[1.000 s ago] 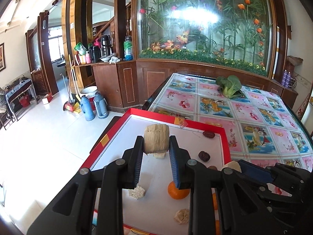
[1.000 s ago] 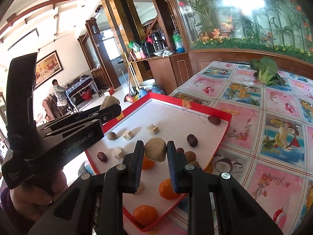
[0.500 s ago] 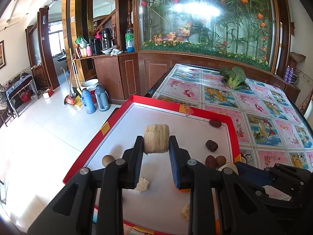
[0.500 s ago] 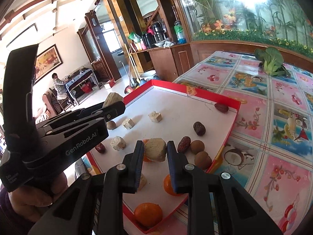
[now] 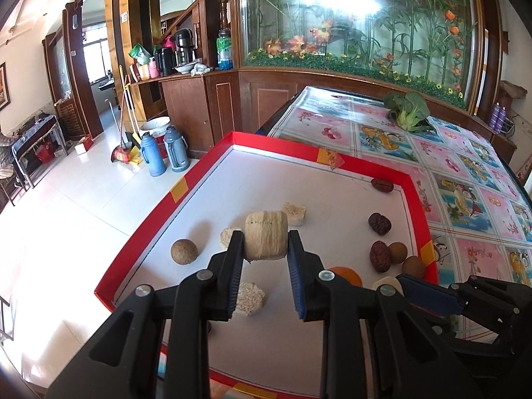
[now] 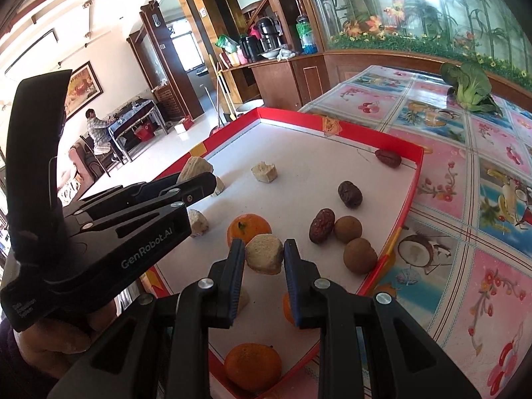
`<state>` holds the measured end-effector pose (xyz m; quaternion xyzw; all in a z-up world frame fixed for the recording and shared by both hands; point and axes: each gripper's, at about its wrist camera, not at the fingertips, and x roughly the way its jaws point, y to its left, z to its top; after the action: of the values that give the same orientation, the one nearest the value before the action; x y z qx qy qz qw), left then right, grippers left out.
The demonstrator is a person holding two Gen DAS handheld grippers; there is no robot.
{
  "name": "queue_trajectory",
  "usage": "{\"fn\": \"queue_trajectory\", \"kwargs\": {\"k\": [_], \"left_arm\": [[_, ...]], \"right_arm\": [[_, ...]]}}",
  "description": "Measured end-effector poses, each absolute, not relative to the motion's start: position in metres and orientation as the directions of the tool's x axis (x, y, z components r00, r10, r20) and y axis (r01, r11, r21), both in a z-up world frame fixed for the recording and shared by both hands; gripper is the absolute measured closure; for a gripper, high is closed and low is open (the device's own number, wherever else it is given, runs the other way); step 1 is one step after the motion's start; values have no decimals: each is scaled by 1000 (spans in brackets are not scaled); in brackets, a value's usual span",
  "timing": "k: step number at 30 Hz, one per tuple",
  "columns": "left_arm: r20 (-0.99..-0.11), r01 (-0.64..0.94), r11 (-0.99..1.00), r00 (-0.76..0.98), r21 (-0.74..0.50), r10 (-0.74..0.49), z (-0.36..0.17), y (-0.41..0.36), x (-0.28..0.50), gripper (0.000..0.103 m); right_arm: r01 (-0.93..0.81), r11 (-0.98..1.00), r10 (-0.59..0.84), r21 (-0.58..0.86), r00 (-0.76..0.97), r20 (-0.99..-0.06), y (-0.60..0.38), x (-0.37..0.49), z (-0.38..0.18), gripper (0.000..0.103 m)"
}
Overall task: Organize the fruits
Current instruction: 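Lower the kiwi and bun into the tray and open both tools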
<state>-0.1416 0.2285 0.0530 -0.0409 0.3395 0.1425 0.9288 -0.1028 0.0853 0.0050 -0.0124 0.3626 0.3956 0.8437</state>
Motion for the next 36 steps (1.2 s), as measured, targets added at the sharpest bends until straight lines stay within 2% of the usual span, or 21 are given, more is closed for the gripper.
{"fn": "queue_trajectory", "kwargs": {"k": [14,36], "left_arm": [[-693,-296,955,688,-1,213,36,235,-135,75],[-709,-258,965,673,43,212,35,223,-124,75]], "right_arm": [[-669,693,647,269,411,-642,87,-102,0,81],[-659,700,644,276,415,-643,78,-100,3,80]]}}
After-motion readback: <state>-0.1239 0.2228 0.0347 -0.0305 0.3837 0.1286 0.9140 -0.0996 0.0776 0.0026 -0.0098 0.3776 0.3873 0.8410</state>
